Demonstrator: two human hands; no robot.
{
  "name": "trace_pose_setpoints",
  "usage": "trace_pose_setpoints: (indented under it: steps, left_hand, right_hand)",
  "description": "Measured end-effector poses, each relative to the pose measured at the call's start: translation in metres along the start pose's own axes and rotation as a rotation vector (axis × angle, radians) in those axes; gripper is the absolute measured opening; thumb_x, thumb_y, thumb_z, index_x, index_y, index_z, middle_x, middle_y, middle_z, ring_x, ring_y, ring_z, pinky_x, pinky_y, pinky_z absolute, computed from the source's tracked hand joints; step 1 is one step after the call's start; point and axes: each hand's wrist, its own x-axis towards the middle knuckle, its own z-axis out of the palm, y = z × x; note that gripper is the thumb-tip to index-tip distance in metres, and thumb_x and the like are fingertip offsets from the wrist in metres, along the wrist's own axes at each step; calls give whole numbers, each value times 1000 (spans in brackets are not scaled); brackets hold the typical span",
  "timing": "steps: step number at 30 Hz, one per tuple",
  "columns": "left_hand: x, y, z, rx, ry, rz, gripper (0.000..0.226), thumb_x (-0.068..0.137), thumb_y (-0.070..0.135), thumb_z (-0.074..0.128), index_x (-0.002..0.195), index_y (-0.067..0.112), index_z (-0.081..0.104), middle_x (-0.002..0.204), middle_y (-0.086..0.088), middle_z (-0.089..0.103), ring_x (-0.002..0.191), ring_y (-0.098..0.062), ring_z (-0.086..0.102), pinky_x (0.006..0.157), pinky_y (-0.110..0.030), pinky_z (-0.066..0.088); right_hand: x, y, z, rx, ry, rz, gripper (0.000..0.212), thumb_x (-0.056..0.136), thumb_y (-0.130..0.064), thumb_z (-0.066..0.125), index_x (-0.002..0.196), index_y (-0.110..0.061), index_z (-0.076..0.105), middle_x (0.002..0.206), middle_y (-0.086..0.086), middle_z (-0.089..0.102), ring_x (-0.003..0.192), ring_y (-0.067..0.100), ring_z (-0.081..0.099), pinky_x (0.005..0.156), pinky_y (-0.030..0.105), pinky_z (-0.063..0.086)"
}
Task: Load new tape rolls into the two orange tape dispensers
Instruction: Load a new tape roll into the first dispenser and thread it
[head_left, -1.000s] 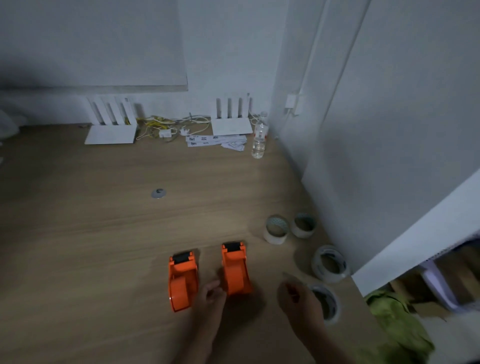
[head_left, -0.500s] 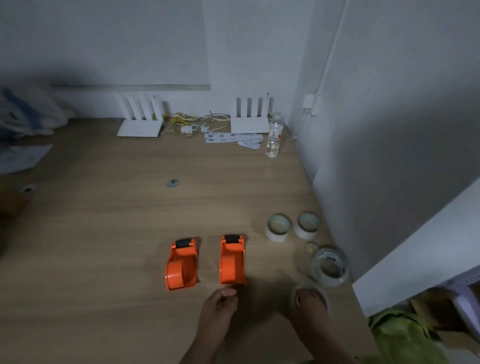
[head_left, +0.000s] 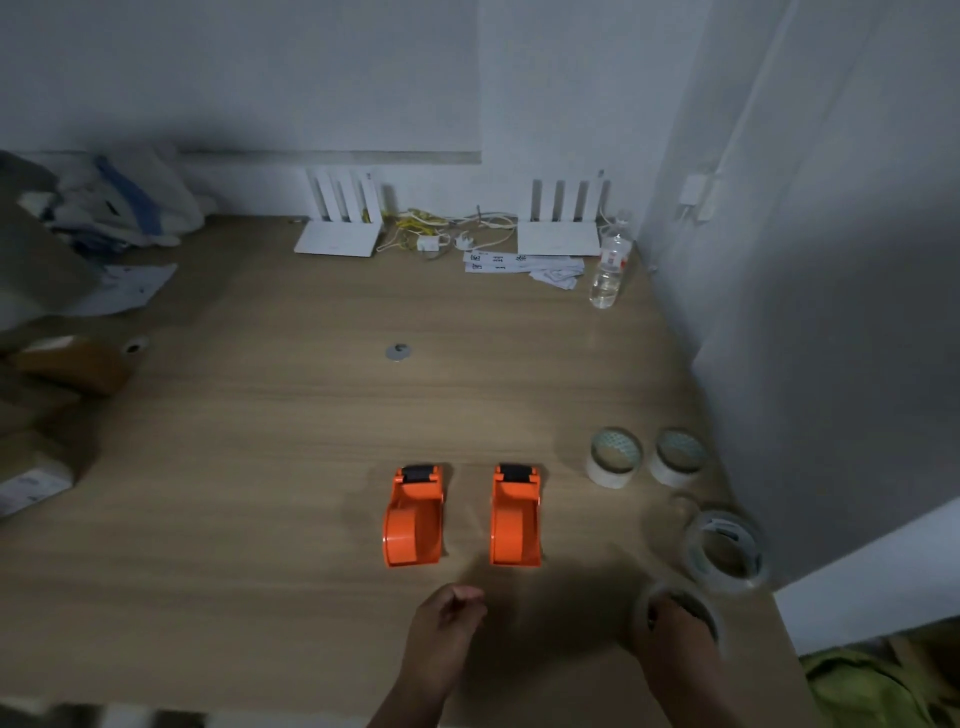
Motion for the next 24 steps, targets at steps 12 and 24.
trace_pose_setpoints:
  steps: [12,24]
  left_hand:
    - [61,25,-88,-136,125,47,14,84,-3,61,79,7,69,72,-8,65,70,-19,57,68,-31,44]
    - [95,20,-106,113,16,-23,28,64,41,73,77,16,72,87,-9,76,82,-24,69,75,-33,51]
  right_hand:
    - [-36,-75,-7,395,379,-165,14,83,-11,64,70,-13,64,68,6,65,63,9,60,63,9,45]
    - [-63,-162,3,1061,90,-305,16,88,7,55,84,1,69,69,10,70,60,9,63,53,20,50]
